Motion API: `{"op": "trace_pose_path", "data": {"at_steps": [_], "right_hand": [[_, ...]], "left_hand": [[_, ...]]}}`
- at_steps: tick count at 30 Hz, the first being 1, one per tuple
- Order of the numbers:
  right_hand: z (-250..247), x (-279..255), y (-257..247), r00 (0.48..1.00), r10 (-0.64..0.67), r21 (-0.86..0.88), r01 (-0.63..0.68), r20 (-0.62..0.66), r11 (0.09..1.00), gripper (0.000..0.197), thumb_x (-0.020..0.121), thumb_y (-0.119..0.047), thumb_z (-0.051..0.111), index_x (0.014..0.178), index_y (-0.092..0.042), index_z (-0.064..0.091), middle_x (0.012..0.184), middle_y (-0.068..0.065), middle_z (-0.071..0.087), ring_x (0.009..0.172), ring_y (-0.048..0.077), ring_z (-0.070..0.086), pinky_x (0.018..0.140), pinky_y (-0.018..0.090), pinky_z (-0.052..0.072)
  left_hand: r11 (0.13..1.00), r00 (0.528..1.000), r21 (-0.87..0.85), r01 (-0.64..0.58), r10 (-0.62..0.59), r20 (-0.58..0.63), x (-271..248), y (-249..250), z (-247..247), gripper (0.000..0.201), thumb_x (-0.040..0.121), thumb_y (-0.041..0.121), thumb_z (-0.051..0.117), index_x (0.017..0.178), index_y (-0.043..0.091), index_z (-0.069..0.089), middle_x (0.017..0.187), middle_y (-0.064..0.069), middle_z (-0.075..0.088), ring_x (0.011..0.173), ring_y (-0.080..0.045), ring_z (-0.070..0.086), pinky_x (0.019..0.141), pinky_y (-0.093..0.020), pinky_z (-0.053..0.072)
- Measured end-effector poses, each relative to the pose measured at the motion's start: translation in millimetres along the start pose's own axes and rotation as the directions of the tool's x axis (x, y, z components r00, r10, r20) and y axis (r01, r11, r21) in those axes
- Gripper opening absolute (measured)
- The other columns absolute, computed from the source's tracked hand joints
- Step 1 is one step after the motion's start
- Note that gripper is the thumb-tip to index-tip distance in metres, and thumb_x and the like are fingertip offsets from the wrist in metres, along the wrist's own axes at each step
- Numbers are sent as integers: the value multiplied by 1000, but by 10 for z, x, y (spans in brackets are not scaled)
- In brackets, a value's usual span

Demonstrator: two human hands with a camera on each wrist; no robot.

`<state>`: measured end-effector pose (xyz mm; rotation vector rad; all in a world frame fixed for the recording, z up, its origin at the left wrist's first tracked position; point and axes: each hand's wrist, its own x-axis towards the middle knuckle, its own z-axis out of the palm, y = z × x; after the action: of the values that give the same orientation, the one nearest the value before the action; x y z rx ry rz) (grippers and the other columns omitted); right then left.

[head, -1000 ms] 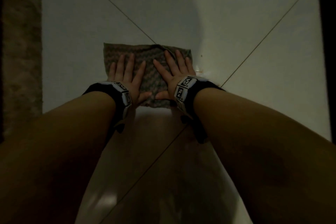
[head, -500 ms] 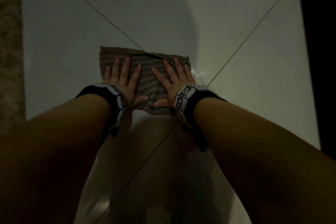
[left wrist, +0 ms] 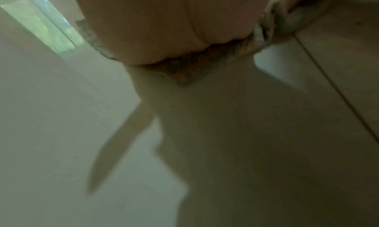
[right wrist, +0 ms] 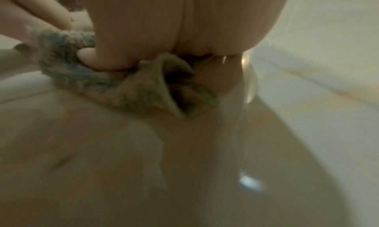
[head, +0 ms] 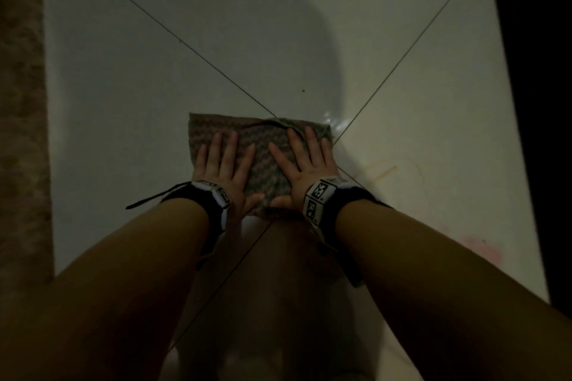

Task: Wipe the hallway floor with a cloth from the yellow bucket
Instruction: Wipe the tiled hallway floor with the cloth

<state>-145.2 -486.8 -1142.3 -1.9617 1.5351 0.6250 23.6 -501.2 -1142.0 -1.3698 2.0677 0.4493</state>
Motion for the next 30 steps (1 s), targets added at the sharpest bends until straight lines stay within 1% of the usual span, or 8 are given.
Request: {"op": "trace_pose_path", "data": {"at_steps": [9,11,13,16,19,21,25,30], "right_hand": [[329,-383,-238,996,22,22,-24,82,999,99,78,-76,38,145,-36,-23,154,5,-33,140,34,-32,112,51,-20],[413,-462,-326,996,16,5,-17,83,1000,99,77,-77,37,145,-36,-23,154,5,-33,140,34,-32,111,50,-21],[487,-515,-405,998,16,-15,-15,65,1000,100,77,-77,37,145,-36,-23,154,5,-33,140,34,-32,108,47,-24],[606,-612,-510,999,16,-2,-16,30,1000,99,77,-77,37,145,-36,-22,155,6,-31,141,34,-30,105,45,-25],[712,-742,-659,999,20,1,-20,46,1000,99,78,-76,38,145,-36,-22,155,7,-31,141,34,-30,106,45,-25],[795,-834,-746,998,24,-7,-23,60,1000,98,79,-75,37,145,-35,-22,155,7,-31,141,35,-30,106,45,-25],[988,-1052,-865,997,-17,-23,19,80,1000,97,79,-74,38,146,-36,-21,153,6,-34,138,32,-34,106,47,-25],[1242,-1289,-1093,988,6,-24,-3,152,1000,96,80,-74,37,145,-36,-22,150,3,-37,141,36,-29,108,49,-24]], "left_hand": [[990,996,117,-84,87,-21,-300,66,302,86,88,67,29,133,24,-30,157,-13,-25,146,-37,-19,115,-49,-17],[986,983,63,-155,160,-90,-418,-8,431,85,86,67,29,150,20,1,159,-18,-4,147,-41,5,115,-44,-20],[973,974,68,-220,223,-31,-532,-109,462,83,84,69,19,143,14,40,150,-20,30,137,-39,27,116,-37,-20],[918,917,130,-375,388,-93,-524,-283,614,84,87,69,-1,138,13,36,143,-24,42,141,-37,16,117,-35,-18],[891,888,150,-428,446,-111,-591,-280,629,85,81,68,24,134,7,51,135,-29,52,130,-44,35,117,-34,-18],[890,886,133,-436,450,-113,-664,-255,702,87,71,64,34,131,5,54,133,-30,54,128,-40,32,116,-34,-19],[882,874,110,-459,470,-125,-932,-247,940,86,68,66,32,136,12,36,134,-28,54,128,-38,28,116,-39,-16],[837,838,125,-533,543,-63,-1221,-273,1205,88,65,65,33,130,9,52,138,-22,41,126,-33,33,117,-39,-17]]}}
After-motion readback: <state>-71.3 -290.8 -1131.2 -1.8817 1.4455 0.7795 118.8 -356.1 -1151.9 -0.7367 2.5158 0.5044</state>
